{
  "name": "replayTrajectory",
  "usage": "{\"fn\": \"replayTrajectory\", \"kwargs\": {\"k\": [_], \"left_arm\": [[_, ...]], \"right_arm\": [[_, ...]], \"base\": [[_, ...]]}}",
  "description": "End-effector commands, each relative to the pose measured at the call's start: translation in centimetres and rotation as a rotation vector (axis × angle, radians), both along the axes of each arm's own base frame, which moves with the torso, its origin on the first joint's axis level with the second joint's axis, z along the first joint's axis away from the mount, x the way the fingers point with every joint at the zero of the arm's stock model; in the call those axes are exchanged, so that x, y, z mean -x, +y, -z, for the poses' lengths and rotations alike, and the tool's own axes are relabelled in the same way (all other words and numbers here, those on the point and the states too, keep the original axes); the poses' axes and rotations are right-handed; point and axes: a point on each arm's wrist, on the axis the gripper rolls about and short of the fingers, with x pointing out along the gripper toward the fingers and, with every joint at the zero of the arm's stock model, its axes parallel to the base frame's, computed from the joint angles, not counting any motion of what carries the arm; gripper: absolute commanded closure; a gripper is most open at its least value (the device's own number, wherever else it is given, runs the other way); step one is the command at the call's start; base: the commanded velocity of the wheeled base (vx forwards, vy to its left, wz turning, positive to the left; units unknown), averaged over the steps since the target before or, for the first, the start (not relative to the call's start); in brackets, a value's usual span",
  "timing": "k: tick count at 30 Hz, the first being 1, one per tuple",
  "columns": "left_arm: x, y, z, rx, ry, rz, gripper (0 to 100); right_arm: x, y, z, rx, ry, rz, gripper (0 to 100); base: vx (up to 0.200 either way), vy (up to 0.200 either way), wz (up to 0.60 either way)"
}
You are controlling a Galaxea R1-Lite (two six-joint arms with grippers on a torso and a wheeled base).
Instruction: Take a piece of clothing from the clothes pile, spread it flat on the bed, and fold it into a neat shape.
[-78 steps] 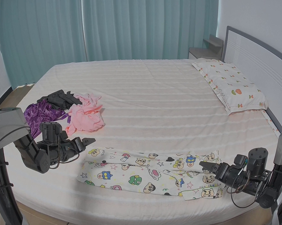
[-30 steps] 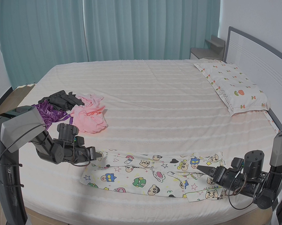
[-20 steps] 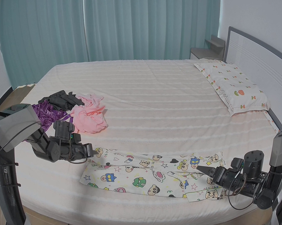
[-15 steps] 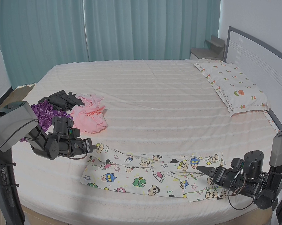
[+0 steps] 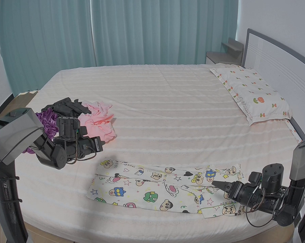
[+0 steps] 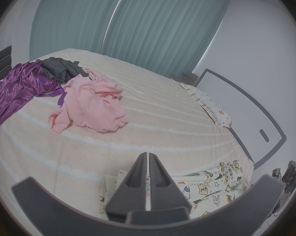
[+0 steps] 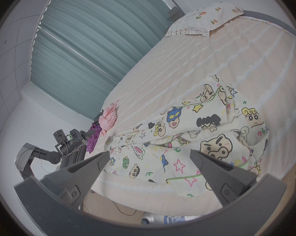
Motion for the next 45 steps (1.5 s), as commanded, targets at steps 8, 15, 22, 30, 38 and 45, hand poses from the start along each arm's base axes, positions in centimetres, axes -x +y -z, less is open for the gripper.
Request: {"fn": "replayTrajectory", "kwargs": {"k": [8,15,22,30,38,45], "left_arm": [[0.4,0.1,1.7,-0.01,0.143,0.005,0],[0.7,0.1,3.0,0.017,0.179,0.062,0],[0.2,0.0,4.6,-0.009,0.187,0.108,0],[0.1,-0.2,5.6,-0.028,0.204,0.123,0],[-0.1,0.1,6.3,-0.022,0.22,0.114,100],[-0.1,0.7,6.2,-0.021,0.221,0.099,100]], "right_arm": [[0.3,-0.1,0.2,0.002,0.009,-0.001,0],[0.3,0.0,0.3,0.006,0.016,-0.006,0],[0.3,0.0,0.5,0.009,0.021,-0.007,0],[0.4,0.2,0.4,0.009,0.019,-0.014,0],[0.5,0.3,0.4,0.011,0.018,-0.018,0],[0.4,0.2,0.4,0.01,0.019,-0.015,0]], "base": [[0.0,0.0,0.0],[0.0,0.0,0.0],[0.0,0.0,0.0],[0.0,0.0,0.0],[0.0,0.0,0.0],[0.0,0.0,0.0]]}}
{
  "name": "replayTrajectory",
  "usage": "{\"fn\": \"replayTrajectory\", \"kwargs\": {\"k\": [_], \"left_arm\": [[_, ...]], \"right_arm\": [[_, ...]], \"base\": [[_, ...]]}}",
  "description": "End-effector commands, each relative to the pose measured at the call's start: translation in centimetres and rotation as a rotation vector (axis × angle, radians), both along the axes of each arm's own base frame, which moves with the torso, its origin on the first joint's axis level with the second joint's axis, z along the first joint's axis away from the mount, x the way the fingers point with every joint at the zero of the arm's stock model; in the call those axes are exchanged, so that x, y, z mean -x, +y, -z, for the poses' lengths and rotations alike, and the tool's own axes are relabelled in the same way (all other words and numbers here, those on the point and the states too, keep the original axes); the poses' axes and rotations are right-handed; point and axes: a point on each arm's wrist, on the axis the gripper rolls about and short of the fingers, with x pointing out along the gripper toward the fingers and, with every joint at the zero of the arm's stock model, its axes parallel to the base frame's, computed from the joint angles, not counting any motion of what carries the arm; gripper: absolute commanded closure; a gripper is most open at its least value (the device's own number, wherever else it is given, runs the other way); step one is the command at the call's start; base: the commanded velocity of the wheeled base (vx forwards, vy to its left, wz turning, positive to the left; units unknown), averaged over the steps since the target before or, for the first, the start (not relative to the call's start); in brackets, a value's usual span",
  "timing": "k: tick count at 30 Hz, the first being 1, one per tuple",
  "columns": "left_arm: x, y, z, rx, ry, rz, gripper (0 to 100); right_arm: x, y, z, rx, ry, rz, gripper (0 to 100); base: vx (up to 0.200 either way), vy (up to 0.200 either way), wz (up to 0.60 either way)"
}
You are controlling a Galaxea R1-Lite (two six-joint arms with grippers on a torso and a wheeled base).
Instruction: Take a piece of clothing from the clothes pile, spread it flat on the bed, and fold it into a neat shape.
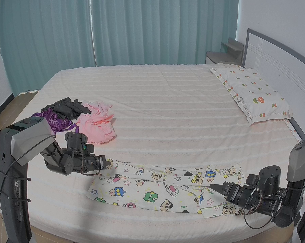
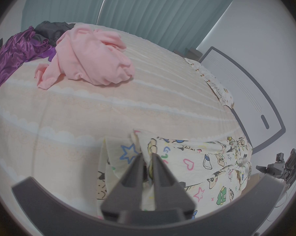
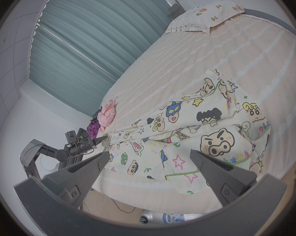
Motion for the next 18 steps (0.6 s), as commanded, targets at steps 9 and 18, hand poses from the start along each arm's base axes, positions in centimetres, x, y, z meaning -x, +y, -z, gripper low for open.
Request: {"fn": "replayTrajectory", "kwargs": {"k": [9,18], "left_arm": [[-0.2,0.0,-3.3,0.007,-0.093,-0.003,100],[-1.2,-0.8,-5.2,0.011,-0.247,0.005,100]], "right_arm": [[0.3,-0.2,-0.1,-0.001,-0.002,0.0,0],[0.3,-0.1,-0.1,-0.002,-0.003,-0.001,0]], "base": [[0.0,0.0,0.0],[0.0,0.0,0.0]]}}
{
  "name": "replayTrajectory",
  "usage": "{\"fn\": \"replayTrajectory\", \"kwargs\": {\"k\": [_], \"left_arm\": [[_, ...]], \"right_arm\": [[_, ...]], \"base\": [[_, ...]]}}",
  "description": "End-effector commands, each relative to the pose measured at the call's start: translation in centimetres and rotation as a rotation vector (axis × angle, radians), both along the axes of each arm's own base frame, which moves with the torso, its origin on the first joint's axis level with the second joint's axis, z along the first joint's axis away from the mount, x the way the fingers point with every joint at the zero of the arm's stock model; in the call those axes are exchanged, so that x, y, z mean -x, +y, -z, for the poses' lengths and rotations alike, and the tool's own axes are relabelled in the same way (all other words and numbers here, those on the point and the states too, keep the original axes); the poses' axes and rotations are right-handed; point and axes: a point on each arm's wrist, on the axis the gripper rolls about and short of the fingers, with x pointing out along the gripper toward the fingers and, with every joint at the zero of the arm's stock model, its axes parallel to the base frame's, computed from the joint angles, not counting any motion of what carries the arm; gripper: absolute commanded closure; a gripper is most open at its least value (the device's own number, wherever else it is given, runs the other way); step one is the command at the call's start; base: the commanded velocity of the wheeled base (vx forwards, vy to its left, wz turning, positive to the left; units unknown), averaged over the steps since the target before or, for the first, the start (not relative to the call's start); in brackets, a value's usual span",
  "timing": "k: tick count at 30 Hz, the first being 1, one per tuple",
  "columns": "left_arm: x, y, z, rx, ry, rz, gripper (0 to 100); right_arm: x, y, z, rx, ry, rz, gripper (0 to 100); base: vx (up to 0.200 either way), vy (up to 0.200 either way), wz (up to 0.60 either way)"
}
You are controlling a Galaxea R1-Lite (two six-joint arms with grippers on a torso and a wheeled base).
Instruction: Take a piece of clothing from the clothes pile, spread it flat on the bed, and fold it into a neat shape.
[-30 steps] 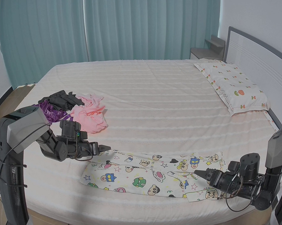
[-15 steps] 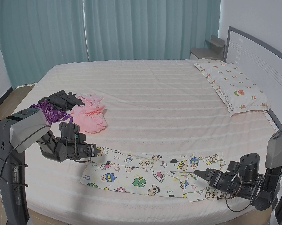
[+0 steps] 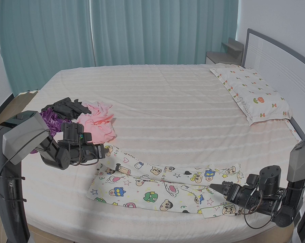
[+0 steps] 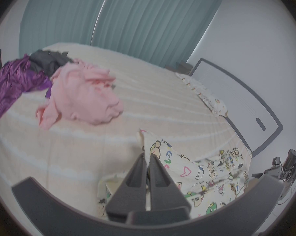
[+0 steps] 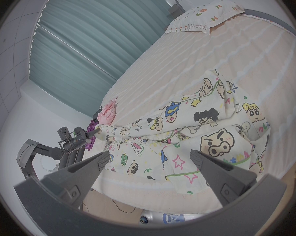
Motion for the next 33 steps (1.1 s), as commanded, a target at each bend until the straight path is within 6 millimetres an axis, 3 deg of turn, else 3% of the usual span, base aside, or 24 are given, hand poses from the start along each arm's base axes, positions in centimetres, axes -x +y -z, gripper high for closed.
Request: {"fn": "replayTrajectory", "kwargs": {"k": [1,11,18,22,33], "left_arm": [[-0.3,-0.5,-0.8,0.001,-0.056,0.003,100],[-0.1,-1.5,-0.6,0.003,-0.193,0.001,100],[3.2,-1.3,1.2,-0.039,-0.239,0.035,100],[4.9,-0.1,2.4,-0.116,-0.241,0.051,100],[7.7,1.4,5.4,-0.205,-0.143,0.074,100]], "right_arm": [[0.3,-0.1,-0.1,-0.001,-0.001,-0.001,0],[0.3,-0.1,-0.1,-0.002,-0.003,-0.001,0],[0.3,-0.1,-0.1,-0.002,-0.004,-0.002,0],[0.3,-0.1,-0.2,-0.003,-0.005,0.0,0],[0.4,0.0,-0.2,-0.005,-0.006,-0.003,0]], "base": [[0.0,0.0,0.0],[0.0,0.0,0.0],[0.0,0.0,0.0],[0.0,0.0,0.0],[0.0,0.0,0.0]]}}
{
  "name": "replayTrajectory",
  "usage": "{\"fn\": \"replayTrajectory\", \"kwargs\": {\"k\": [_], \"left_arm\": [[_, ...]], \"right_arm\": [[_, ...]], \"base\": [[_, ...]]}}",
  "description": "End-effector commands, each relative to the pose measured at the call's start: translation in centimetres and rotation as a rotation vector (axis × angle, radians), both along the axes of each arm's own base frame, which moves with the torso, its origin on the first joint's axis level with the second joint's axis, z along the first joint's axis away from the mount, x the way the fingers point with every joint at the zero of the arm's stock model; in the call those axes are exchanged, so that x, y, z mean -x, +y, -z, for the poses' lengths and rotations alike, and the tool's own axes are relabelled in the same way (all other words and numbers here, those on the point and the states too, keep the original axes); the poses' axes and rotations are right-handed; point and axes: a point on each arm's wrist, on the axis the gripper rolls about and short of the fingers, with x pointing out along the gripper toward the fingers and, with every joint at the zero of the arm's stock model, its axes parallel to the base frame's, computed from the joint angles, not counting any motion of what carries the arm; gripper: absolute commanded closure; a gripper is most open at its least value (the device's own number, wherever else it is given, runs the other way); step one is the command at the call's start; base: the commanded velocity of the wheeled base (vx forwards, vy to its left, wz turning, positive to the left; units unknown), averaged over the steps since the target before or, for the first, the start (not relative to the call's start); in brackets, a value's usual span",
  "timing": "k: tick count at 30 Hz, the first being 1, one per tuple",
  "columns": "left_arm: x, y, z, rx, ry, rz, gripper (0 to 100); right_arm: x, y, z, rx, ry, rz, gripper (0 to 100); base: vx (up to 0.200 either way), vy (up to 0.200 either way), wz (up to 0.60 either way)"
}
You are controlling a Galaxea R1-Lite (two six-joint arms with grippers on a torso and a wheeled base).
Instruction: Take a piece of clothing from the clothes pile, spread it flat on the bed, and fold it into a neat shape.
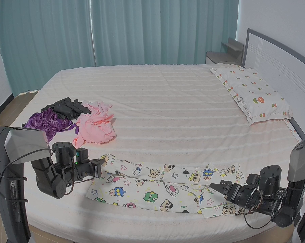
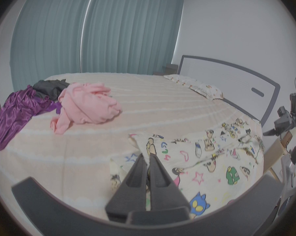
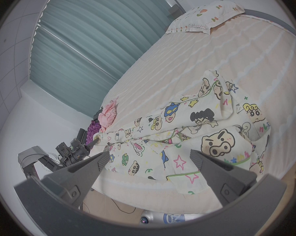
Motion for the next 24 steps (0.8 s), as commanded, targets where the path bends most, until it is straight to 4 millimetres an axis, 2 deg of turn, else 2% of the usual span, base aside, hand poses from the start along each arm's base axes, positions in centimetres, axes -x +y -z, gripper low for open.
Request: {"fn": "replayTrajectory", "kwargs": {"k": [1,9,16,17,21,24], "left_arm": [[0.8,0.7,1.6,-0.019,0.06,-0.012,100],[1.4,1.3,4.1,-0.073,0.119,-0.001,100],[1.3,1.0,4.7,-0.073,0.139,0.005,100],[1.4,1.0,4.8,-0.072,0.146,0.004,0],[1.9,1.3,4.9,-0.05,0.176,-0.017,0],[2.5,1.3,4.2,0.009,0.198,-0.051,0]], "right_arm": [[0.3,-0.1,-0.1,-0.002,-0.001,-0.002,0],[0.3,-0.1,0.0,-0.001,0.0,-0.004,0],[0.4,0.0,0.0,0.0,0.002,-0.006,0],[0.4,0.0,0.0,0.0,0.002,-0.006,0],[0.4,0.0,0.0,0.0,0.002,-0.006,0],[0.4,0.0,0.0,0.0,0.002,-0.006,0]], "base": [[0.0,0.0,0.0],[0.0,0.0,0.0],[0.0,0.0,0.0],[0.0,0.0,0.0],[0.0,0.0,0.0],[0.0,0.0,0.0]]}}
